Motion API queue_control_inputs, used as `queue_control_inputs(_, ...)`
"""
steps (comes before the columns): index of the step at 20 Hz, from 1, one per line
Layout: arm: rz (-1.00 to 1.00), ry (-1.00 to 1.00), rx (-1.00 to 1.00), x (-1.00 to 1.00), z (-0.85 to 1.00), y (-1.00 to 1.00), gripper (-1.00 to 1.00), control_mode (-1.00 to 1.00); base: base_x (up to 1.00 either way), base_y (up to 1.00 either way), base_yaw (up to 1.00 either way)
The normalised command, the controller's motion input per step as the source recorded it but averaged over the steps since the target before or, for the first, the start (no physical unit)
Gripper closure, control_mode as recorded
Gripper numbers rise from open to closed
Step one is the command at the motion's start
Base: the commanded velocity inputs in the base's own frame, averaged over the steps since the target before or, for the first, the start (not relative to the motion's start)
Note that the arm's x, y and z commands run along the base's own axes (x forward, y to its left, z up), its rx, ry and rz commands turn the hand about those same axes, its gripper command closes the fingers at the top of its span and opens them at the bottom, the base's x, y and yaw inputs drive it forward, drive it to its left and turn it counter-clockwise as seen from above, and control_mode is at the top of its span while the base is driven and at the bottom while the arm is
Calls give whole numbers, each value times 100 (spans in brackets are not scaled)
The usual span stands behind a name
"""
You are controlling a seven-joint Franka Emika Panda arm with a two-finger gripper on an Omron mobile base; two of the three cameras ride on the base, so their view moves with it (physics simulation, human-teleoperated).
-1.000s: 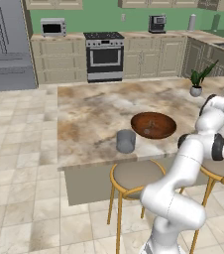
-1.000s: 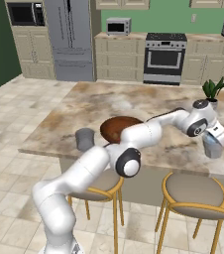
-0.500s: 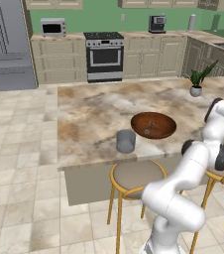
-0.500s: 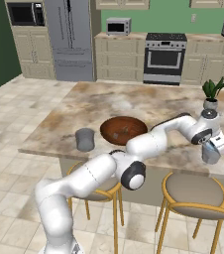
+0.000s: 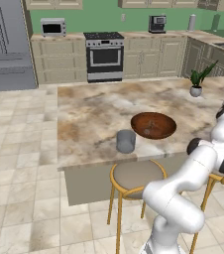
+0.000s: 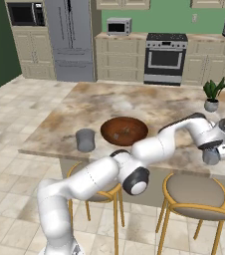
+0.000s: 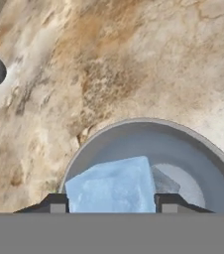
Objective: There are four ice cubes in the ice bowl. Place two ice cubes in each glass of water.
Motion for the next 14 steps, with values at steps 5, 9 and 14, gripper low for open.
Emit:
queue_control_inputs(5,0,-12,19,22,10,0,100,-100,0,0,0)
queue_control_inputs(9,0,-3,10,33,0,0,-100,-100,0,0,0)
queue_control_inputs(14,0,0,6,30,0,-12,-100,-100,0,0,0)
